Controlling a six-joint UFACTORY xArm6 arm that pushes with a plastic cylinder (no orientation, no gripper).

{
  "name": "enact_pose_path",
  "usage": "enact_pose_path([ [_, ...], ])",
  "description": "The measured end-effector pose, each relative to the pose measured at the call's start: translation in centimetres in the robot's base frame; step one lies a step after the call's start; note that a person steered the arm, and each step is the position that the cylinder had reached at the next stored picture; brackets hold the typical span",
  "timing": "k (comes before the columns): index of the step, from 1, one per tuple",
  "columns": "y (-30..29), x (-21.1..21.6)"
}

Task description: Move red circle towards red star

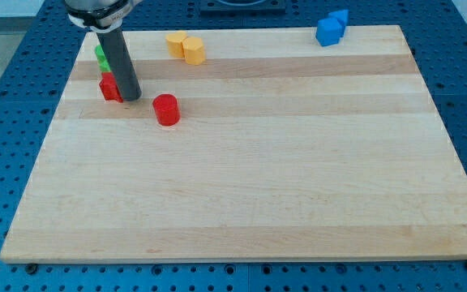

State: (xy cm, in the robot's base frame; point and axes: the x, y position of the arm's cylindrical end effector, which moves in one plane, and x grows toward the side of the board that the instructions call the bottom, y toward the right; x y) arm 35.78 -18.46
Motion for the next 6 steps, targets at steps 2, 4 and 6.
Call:
enact_pose_path([
  [2,0.0,-3.1],
  [4,0.2,-1.0],
  [6,1.3,12.4],
])
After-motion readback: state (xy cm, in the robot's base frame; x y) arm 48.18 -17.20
